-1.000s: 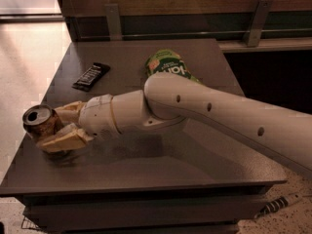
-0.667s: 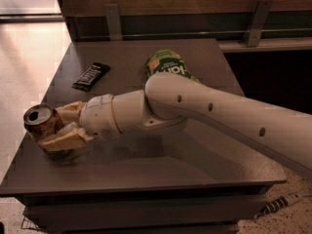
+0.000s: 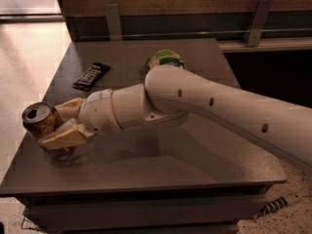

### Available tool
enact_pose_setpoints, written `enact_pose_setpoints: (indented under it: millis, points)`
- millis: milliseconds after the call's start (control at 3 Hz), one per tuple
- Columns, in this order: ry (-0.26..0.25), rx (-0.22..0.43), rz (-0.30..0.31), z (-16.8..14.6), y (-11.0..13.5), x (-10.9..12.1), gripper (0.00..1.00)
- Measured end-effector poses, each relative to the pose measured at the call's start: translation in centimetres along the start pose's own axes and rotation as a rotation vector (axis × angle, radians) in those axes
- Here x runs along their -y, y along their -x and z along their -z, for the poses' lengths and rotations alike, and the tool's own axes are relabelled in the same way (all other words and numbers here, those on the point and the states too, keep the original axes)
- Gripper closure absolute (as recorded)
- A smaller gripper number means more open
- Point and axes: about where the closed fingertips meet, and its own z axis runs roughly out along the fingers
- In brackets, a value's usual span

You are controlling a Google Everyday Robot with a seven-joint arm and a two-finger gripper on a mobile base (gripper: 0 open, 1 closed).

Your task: Knock orange can over

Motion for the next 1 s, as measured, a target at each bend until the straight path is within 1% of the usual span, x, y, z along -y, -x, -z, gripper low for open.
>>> enact_pose_setpoints:
  millis: [333, 667, 1000]
  points:
    - [0.002, -0.07, -0.005, 2.0, 1.7, 1.1, 1.0]
    - [-0.011, -0.216, -0.003, 5.7, 4.0, 3.3, 1.0]
    - [-0.041, -0.334, 0.002, 7.1, 4.5, 4.2, 1.0]
